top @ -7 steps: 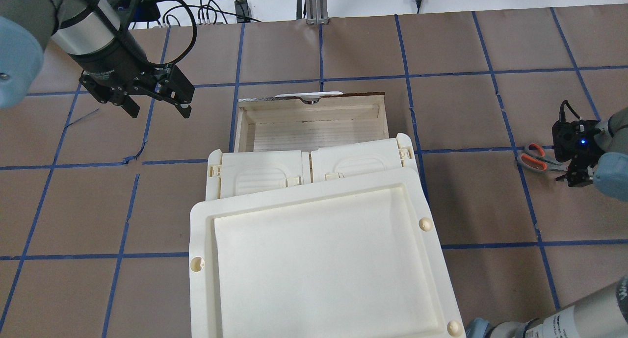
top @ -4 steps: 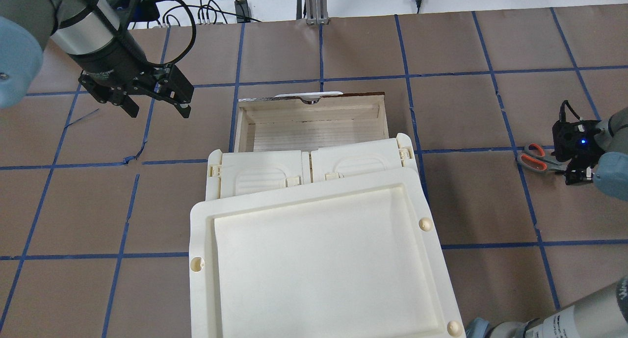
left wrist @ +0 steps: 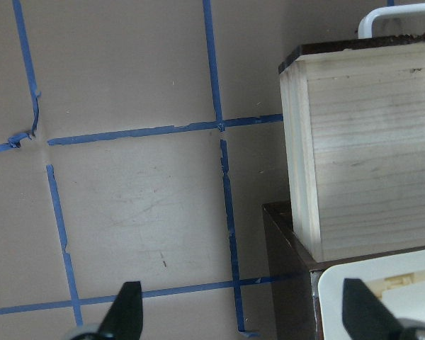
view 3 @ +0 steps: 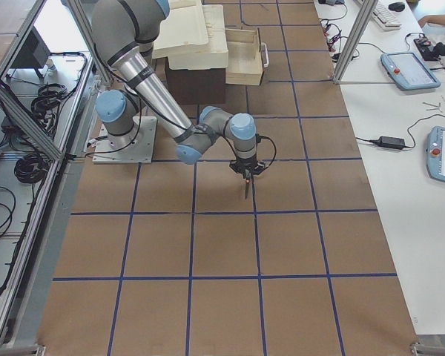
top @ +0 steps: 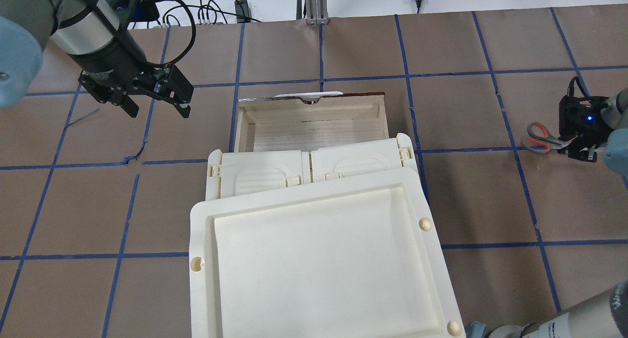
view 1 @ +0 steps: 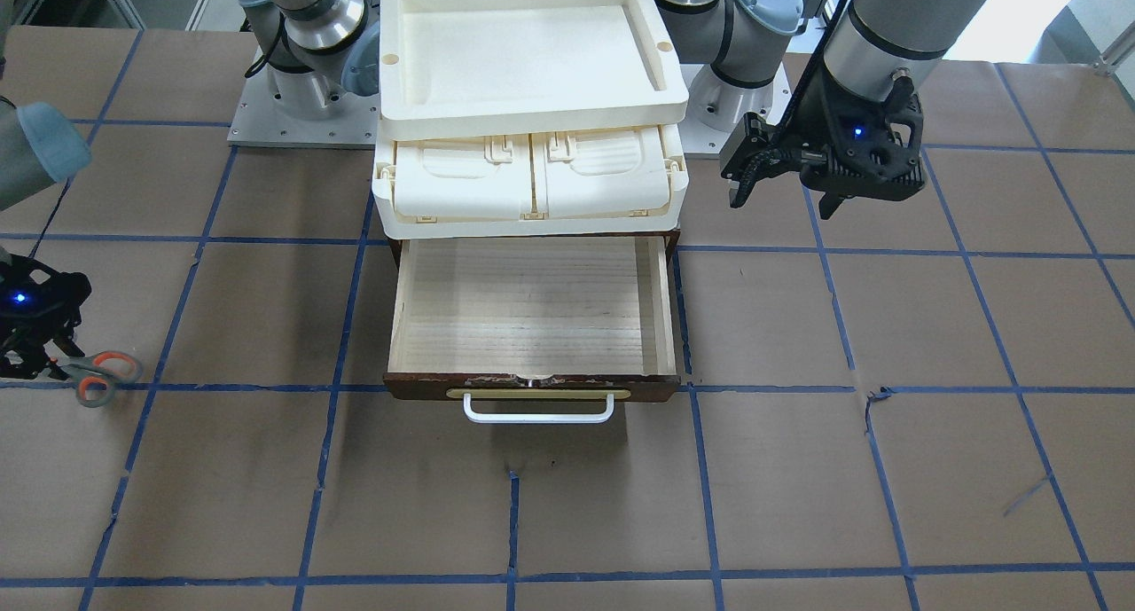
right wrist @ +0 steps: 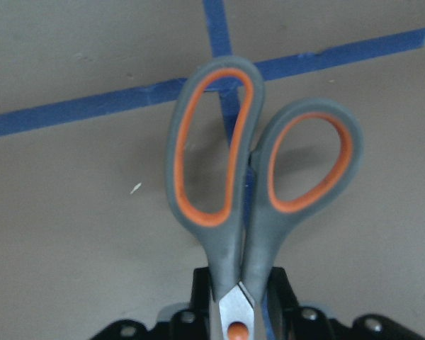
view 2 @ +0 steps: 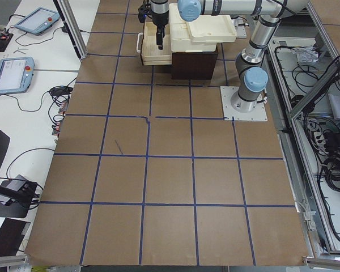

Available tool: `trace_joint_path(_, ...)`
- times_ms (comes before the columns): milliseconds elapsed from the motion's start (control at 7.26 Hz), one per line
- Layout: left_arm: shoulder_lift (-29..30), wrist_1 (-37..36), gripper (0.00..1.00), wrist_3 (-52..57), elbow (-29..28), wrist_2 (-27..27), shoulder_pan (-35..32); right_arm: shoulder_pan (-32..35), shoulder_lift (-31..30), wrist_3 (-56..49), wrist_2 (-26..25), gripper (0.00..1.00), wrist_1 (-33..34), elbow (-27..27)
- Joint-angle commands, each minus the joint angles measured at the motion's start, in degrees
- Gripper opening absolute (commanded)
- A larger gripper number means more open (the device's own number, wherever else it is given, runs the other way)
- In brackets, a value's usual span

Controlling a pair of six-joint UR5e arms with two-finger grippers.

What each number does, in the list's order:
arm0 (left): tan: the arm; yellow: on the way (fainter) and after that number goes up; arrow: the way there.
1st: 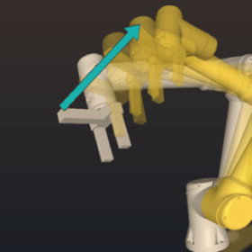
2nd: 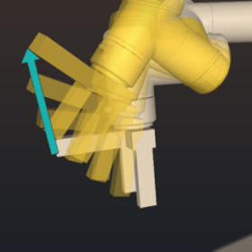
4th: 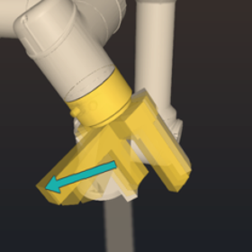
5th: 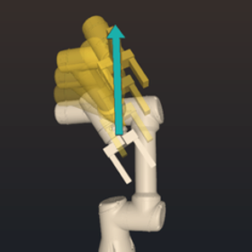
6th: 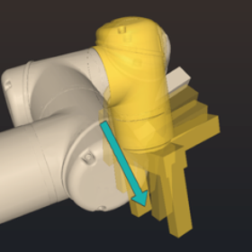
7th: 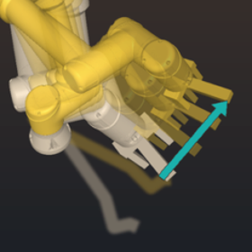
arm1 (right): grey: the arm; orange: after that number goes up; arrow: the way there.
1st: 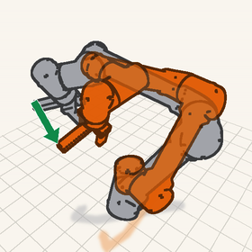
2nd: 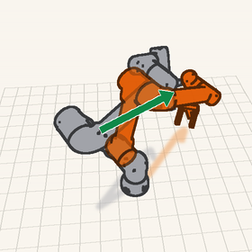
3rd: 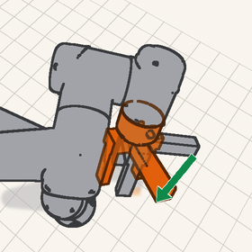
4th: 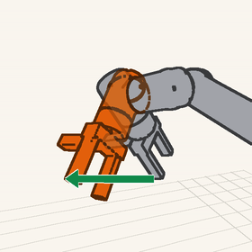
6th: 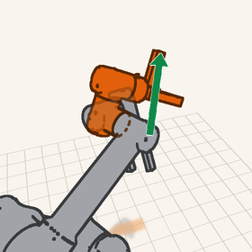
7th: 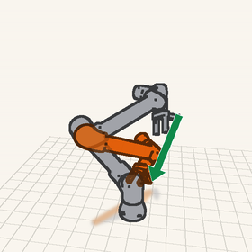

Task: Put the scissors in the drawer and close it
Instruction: 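Close the right gripper on the scissors blades and lift them, then carry the scissors with the right gripper over the open drawer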

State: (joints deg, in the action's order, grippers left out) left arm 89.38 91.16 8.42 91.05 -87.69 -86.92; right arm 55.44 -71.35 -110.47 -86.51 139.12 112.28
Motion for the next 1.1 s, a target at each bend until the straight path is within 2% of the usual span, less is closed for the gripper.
trace_joint_path(0, -0.08, -0.02, 1.00, -0.07, 0.00, -0.12, 0.00, 8.41, -4.73, 11.62, -0.59, 0.00, -13.20, -8.00)
trace_joint_path(138, -0.08, -0.02, 1.00, -0.07, 0.00, -0.12, 0.09, 13.41, -6.67, 18.99, 0.20, 0.00, -19.09, -10.65)
trace_joint_path(275, 0.00, -0.02, 1.00, -0.07, 0.09, -0.12, 0.09, 19.47, -7.91, 26.89, 0.64, 0.00, -21.33, -11.55)
trace_joint_path(413, 0.00, 0.07, 1.00, -0.07, 0.09, -0.20, 0.09, 25.53, -8.88, 33.41, 0.12, 0.00, -21.35, -11.90)
trace_joint_path(688, 0.00, 0.07, 1.00, -0.07, 0.09, -0.12, 0.70, 38.88, -9.07, 52.79, 0.12, 0.01, -27.03, -17.76)
trace_joint_path(964, 0.00, 0.07, 1.00, -0.07, 0.09, 0.15, 1.05, 46.40, -7.31, 64.10, 0.03, 0.02, -28.55, -21.48)
